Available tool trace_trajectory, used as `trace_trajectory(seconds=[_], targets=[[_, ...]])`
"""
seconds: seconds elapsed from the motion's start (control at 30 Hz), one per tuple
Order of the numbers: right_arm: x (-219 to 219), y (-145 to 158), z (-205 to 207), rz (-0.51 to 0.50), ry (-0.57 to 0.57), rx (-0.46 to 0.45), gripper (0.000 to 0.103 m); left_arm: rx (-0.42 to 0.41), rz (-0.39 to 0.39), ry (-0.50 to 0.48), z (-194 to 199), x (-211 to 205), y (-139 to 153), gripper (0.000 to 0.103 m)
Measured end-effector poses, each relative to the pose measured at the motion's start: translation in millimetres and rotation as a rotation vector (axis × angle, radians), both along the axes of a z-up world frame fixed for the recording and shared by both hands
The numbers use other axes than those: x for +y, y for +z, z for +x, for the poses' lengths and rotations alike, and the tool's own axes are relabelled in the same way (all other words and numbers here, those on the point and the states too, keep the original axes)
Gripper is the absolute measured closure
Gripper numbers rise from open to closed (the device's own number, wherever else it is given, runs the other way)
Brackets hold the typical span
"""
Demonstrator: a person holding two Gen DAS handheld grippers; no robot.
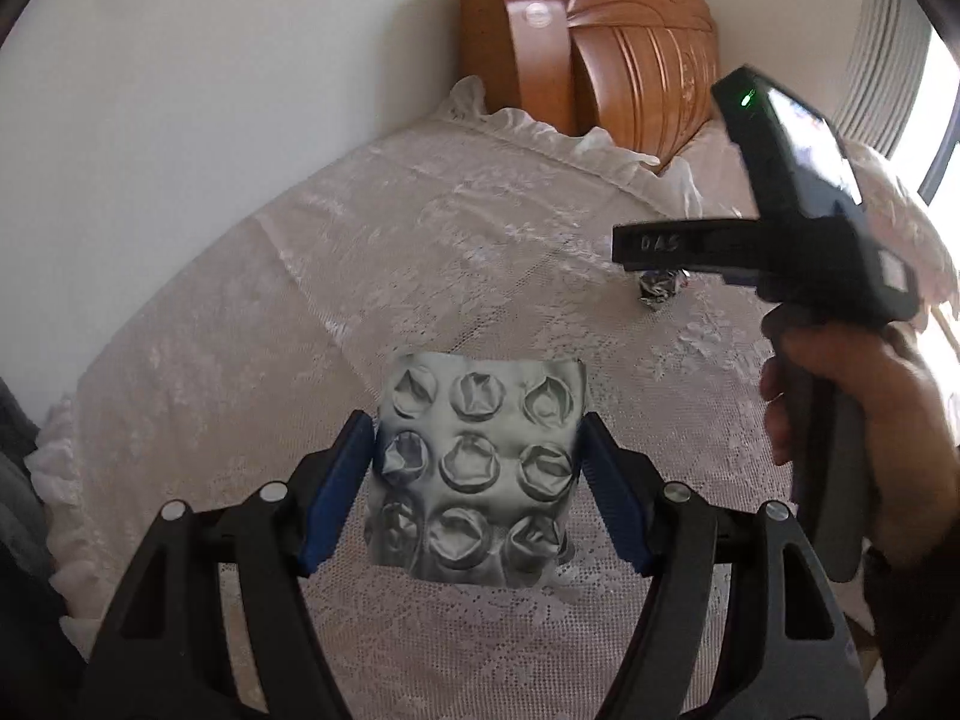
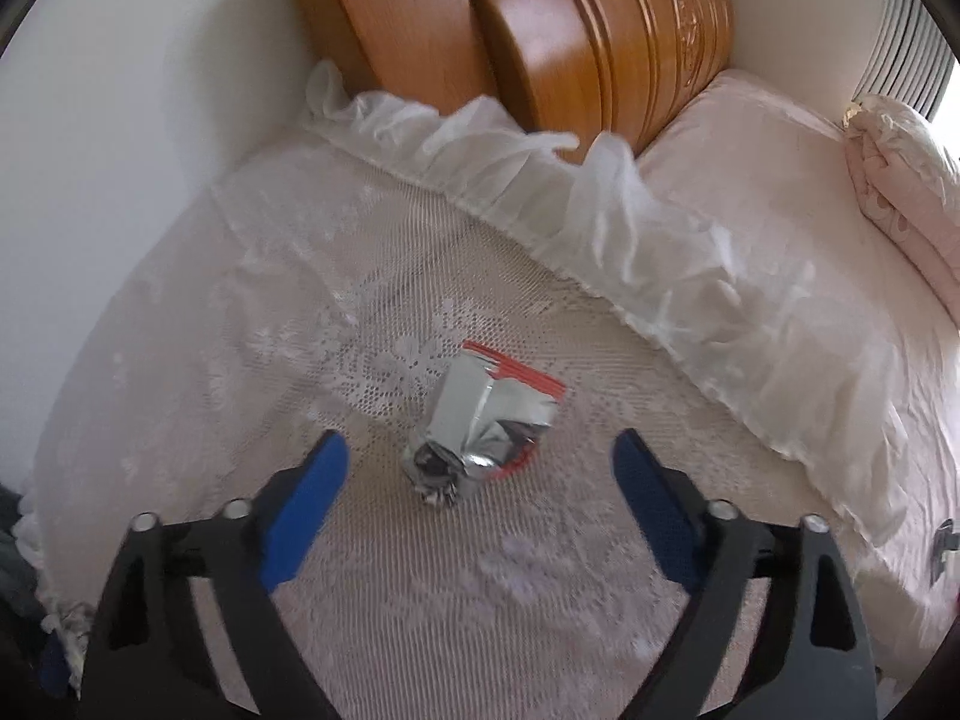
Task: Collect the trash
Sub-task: 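Grasp the silver foil packet with the right tool while the left tool holds the blister pack, then drop the blister pack and foil packet into the green wastebasket, opening both tools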
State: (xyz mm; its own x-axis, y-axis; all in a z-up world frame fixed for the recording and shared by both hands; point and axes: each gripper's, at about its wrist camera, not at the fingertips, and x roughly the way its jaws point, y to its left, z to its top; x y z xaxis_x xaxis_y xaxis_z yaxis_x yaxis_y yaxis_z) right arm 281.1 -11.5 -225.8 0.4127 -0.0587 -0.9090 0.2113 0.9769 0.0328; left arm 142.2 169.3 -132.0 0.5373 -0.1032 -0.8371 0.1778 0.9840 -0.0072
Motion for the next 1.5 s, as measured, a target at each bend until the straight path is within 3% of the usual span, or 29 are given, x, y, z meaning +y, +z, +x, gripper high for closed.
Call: trace_trajectory(seconds=[0.07, 0.17, 0.5, 0.73, 0.9, 1.23, 1.5], targets=[[3, -5, 4, -0.021, 0.008, 0.019, 0.039, -0.001, -0.007, 0.006, 0, 2, -1, 0.035], [6, -8, 6, -0.029, 0.025, 0.029, 0.051, -0.002, -0.017, 0.016, 2, 5, -1, 0.035], [2, 5, -8, 0.061, 0.074, -0.011, 0.059, -0.015, -0.026, 0.028, -2, 11, 8, 0.035], [-23, 53, -76, 0.127, 0.136, -0.098, 0.059, -0.048, -0.034, -0.014, -24, -13, 30, 0.035], [-60, 74, -139, 0.125, 0.119, -0.108, 0.059, -0.060, -0.061, -0.088, -46, -56, 45, 0.035], [-162, 99, -292, 0.076, -0.057, -0.108, 0.059, -0.050, -0.107, -0.332, -98, -183, 62, 0.035], [-216, 110, -338, 0.088, -0.142, -0.155, 0.059, -0.058, -0.120, -0.464, -132, -257, 70, 0.036]])
